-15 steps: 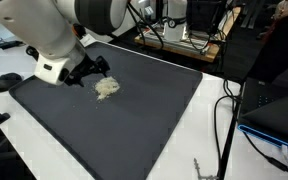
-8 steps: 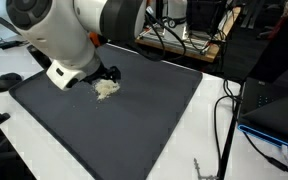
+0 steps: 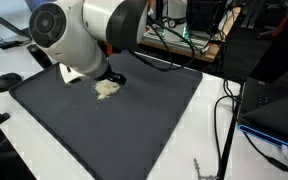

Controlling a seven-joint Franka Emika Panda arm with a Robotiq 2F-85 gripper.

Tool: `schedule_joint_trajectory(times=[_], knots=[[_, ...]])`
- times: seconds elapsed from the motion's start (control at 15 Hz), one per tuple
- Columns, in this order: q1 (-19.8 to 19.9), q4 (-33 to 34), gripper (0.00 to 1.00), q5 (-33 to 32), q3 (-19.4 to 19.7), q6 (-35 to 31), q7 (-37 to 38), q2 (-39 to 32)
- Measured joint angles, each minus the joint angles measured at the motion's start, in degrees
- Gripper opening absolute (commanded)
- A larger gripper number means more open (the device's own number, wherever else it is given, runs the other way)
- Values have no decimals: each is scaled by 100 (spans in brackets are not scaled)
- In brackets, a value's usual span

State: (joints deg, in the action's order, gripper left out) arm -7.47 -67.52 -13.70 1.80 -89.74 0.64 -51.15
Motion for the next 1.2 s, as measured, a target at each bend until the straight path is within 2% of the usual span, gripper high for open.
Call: schedule_joint_trajectory(times=[0.2, 0.4, 0.93, 1.13, 1.2], knots=[[28, -705, 100, 227, 1, -448, 837, 485], [77, -1470, 100, 281, 42, -1199, 1270, 1010], [526, -3736, 100, 324, 76, -3471, 1168, 2290], [825, -4668, 100, 678, 72, -4294, 786, 2715], [886, -4820, 100, 700, 88, -4384, 723, 2782]])
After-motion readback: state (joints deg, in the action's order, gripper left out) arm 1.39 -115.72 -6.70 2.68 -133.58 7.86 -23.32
